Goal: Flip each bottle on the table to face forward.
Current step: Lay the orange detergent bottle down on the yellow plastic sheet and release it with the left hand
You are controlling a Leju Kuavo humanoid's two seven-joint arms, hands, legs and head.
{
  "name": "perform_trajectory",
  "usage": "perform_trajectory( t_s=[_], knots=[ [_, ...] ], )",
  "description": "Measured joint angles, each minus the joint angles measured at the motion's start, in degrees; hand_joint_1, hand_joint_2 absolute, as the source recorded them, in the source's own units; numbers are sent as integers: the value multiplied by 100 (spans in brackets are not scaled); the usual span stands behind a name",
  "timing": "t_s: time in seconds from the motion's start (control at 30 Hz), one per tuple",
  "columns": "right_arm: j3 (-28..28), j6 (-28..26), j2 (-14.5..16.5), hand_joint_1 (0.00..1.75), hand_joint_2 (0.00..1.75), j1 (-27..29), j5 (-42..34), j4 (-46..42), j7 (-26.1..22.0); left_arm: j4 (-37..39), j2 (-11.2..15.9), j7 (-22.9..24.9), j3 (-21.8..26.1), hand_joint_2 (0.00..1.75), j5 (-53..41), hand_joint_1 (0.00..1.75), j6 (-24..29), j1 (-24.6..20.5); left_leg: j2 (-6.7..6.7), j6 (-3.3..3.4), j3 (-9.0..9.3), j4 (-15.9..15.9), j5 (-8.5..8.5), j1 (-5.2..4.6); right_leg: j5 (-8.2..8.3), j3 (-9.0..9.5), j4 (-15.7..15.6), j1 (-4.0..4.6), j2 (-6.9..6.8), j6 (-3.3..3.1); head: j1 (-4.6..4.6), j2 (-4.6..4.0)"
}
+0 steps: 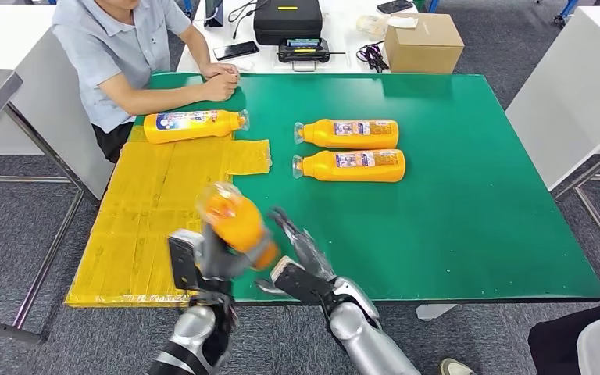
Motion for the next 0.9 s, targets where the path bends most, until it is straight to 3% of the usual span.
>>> perform_trajectory(
  t_s=[0.07, 0.13, 0.47, 0.5, 0.6, 0.63, 0.7, 0.73, 0.77, 0.83, 0.9],
  knots=[
    [-3, 68, -139, 0, 175, 100, -102, -21, 45, -126, 48, 67, 83, 175, -47, 168, 230, -7, -16, 3, -9, 0, 4, 0, -1, 0, 0, 0, -19, 0, 5, 0],
    [-9, 87, -235, 0, 175, 151, -139, -46, 50, -177, 73, 74, 115, 175, -119, 169, 133, 11, -13, 6, -15, 0, 7, -1, 1, -3, 1, -2, -20, 1, 5, 0],
    [-9, 174, -425, 0, 175, 162, -149, -148, 52, -262, 104, -92, 158, 175, -392, 161, 321, 6, -9, 7, -13, 1, 7, -4, 3, -3, 0, -3, -19, 3, 3, 0],
    [-9, 177, -445, 0, 175, 162, -146, -162, 54, -273, 109, -103, 171, 175, -421, 154, 341, 6, -9, 7, -13, 1, 7, -4, 3, -4, 0, -3, -19, 3, 4, 0],
    [-9, 189, -489, 0, 175, 160, -143, -210, 55, -300, 122, -138, 205, 175, -750, 75, 499, 4, -10, 7, -14, 1, 7, -3, 3, -3, 1, -2, -19, 3, 4, 0],
    [-9, 204, -498, 0, 175, 158, -142, -222, 51, -302, 126, -146, 226, 175, -1130, 70, 648, 4, -9, 7, -14, 1, 7, -3, 3, -3, 1, -2, -19, 3, 4, 0],
    [-8, 264, -510, 0, 175, 144, -136, -233, 21, -301, 120, -128, 346, 175, -2495, 117, 956, 3, -10, 7, -15, 1, 7, -3, 3, -3, 1, -3, -19, 3, 4, 0],
    [-6, 299, -513, 0, 175, 126, -134, -233, -2, -300, 107, -88, 457, 175, -3503, 150, 1055, 1, -10, 7, -15, 1, 7, -3, 3, -3, 1, -3, -19, 3, 4, 0],
    [-1, 333, -514, 0, 175, 100, -132, -229, -27, -295, 91, -27, 589, 175, -4577, 164, 1101, -7, -11, 8, -15, 1, 7, -3, 3, -3, 1, -3, -19, 3, 4, 0],
    [17, 386, -513, 0, 175, 28, -148, -212, -70, -218, 70, 121, 901, 175, -6689, 172, 1129, -50, -10, 8, -14, 1, 7, -4, 3, -2, 1, -4, -19, 2, 5, 0],
    [29, 412, -513, 0, 175, -28, -168, -196, -95, -106, 67, 207, 1146, 175, -7920, 175, 1138, -100, -6, 7, -13, 1, 7, -4, 4, -3, 1, -4, -18, 2, 6, 0]
  ],
)
